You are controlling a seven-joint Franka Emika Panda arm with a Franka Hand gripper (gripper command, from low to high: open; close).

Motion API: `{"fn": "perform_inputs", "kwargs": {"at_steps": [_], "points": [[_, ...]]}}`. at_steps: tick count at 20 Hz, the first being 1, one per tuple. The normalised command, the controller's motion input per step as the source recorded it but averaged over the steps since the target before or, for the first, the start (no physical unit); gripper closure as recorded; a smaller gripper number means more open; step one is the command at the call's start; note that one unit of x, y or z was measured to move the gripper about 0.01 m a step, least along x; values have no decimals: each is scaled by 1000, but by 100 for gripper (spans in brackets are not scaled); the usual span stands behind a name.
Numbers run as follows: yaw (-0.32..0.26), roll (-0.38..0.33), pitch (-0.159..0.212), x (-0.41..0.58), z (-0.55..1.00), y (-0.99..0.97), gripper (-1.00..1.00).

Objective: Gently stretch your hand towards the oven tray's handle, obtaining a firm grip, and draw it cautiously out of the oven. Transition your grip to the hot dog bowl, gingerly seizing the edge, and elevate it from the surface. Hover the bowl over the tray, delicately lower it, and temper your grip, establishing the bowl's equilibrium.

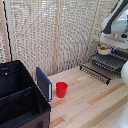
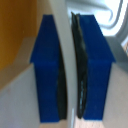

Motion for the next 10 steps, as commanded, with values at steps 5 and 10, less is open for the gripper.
{"fn": "perform_inputs", "kwargs": {"at_steps": [5, 10], "points": [[0, 0, -10, 72, -99, -261, 100], [-7, -4, 1, 114, -203, -205, 100]]}}
